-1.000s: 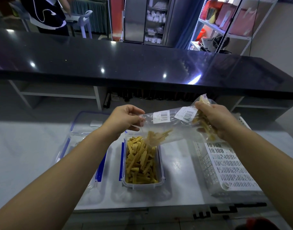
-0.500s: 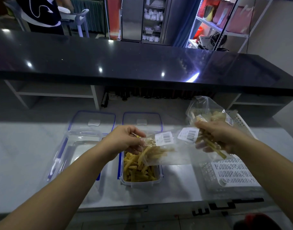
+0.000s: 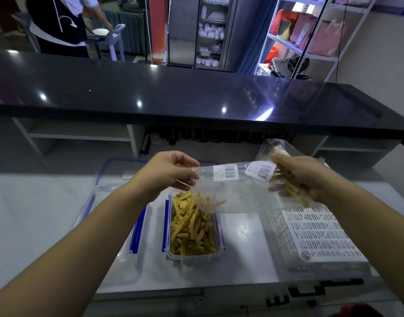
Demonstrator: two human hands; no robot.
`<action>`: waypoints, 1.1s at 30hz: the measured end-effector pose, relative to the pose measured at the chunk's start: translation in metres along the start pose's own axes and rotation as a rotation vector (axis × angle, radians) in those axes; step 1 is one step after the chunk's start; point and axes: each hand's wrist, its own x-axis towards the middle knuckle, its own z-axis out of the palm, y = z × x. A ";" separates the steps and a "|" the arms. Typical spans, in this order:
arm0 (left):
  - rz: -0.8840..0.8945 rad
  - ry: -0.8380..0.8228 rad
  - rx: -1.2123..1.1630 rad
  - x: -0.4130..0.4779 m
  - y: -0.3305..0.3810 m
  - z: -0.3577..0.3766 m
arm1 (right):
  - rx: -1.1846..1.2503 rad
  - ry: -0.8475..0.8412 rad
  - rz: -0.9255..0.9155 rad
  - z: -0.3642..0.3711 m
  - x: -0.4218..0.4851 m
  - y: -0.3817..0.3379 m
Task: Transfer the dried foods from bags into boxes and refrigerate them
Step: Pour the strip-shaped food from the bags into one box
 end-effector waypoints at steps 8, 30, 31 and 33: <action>-0.006 0.060 0.031 0.016 -0.002 -0.011 | 0.006 0.045 -0.102 0.017 0.008 -0.014; -0.181 0.085 -0.077 0.001 -0.052 -0.018 | -0.183 -0.042 -0.135 0.051 0.019 -0.016; -0.199 0.085 -0.088 0.000 -0.057 -0.017 | -0.183 -0.042 -0.121 0.055 0.019 -0.012; -0.223 0.088 -0.107 -0.001 -0.064 -0.016 | -0.178 -0.049 -0.096 0.059 0.018 -0.009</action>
